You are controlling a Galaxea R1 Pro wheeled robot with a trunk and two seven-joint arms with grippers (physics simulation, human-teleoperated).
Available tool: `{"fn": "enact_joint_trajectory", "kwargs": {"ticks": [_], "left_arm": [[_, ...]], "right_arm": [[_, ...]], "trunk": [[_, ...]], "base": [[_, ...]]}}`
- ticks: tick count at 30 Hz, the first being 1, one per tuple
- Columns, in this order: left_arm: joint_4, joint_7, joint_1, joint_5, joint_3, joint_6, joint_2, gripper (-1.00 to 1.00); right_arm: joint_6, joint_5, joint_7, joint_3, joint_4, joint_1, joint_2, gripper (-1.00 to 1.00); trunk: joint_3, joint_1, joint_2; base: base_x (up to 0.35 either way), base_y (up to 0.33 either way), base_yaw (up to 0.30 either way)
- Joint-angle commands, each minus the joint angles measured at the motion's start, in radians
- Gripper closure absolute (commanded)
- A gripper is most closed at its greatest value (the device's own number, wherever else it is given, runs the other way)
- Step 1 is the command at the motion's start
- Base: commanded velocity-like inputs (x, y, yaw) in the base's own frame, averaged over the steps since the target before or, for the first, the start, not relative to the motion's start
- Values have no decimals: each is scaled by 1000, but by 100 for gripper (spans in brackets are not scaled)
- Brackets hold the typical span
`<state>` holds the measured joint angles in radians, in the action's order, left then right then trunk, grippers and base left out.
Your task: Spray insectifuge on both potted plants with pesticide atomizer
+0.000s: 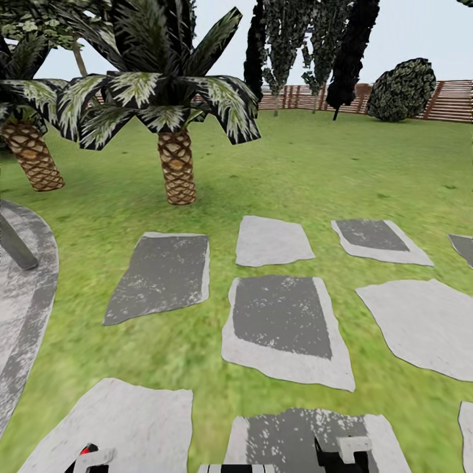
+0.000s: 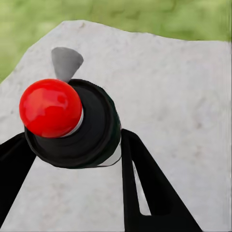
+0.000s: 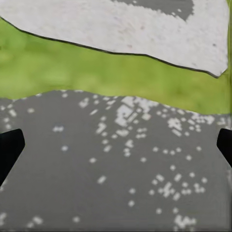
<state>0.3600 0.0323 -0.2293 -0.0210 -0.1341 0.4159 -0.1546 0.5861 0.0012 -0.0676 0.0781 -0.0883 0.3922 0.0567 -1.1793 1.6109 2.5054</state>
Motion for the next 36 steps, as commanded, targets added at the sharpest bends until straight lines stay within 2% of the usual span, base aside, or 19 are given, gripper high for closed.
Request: {"fn": "enact_joint_trajectory", "kwargs": {"ticks": [1,15,24,27,36], "left_arm": [[-1,1,0,-2,0,5,1,100],[-23,1,1,-1,1,17,6,100],[-24,1,1,-2,1,18,7,100],[-24,1,1,-2,1,18,6,100],[-24,1,1,-2,1,18,7,100]], "right_arm": [[3,0,-7,8,4,1,0,-100],[6,-4,-8,5,12,1,-5,-100],[6,-4,-9,6,13,1,-9,-100],[6,-4,-9,6,14,1,-9,-100],[6,-4,-9,6,15,1,-9,-100]], "trunk": [[5,-1,0],[71,-7,-3],[105,-11,-5],[115,-22,-26],[115,-22,-26]], "base": [[0,0,0],[0,0,4],[0,0,219],[0,0,270],[0,0,272]]}}
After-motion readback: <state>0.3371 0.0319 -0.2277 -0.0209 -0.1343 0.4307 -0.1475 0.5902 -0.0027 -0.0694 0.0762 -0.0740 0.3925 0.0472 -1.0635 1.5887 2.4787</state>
